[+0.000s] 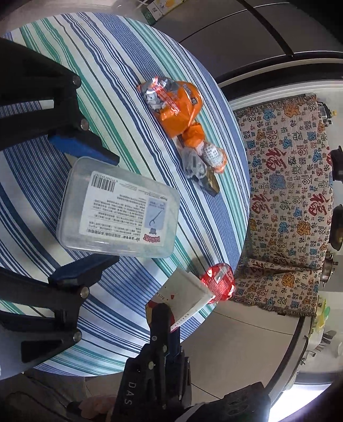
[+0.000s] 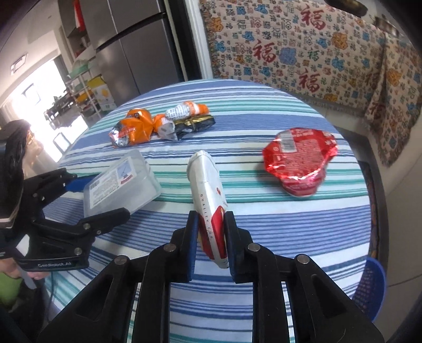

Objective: Collect trash
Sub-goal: 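Carry the plastic box and paper cup to the wastebasket and open both grippers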

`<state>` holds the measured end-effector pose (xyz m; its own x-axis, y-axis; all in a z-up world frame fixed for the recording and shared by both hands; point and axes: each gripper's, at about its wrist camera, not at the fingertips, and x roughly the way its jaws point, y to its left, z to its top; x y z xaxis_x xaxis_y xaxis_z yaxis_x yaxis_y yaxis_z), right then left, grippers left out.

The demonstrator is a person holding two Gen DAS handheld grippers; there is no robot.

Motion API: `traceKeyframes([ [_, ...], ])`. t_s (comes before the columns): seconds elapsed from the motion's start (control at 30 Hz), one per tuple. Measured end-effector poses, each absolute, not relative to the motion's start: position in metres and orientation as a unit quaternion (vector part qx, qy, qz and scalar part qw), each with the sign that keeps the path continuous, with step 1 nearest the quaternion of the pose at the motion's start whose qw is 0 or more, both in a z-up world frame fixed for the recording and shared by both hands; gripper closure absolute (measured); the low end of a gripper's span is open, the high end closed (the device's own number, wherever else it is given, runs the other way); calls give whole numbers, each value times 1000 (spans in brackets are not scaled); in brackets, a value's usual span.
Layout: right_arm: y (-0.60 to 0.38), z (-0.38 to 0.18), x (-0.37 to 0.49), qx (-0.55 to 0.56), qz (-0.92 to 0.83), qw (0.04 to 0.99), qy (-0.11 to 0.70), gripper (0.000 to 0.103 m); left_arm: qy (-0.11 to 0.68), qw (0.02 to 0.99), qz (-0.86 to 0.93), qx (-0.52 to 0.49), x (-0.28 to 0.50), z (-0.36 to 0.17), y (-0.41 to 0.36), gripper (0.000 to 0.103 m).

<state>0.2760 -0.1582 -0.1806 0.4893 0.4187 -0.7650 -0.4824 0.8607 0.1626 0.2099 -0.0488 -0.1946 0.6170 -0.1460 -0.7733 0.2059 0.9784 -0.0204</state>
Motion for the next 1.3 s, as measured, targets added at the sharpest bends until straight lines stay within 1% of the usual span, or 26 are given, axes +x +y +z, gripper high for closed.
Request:
traceKeyframes([
  [0.47,-292,-166,253,37,160,889,427,84,410,897,-156,58,220,-175,-159,36],
  [0.8,-414,-183,237,102,36,892,438,83,403,877,-255,62,220,-164,-278,36],
  [1.07,-497,-205,224,139,-38,880,453,82,420,848,-320,54,233,-186,-371,36],
  [1.3,-544,-222,240,151,-64,866,472,82,432,832,-340,71,257,-225,-437,36],
])
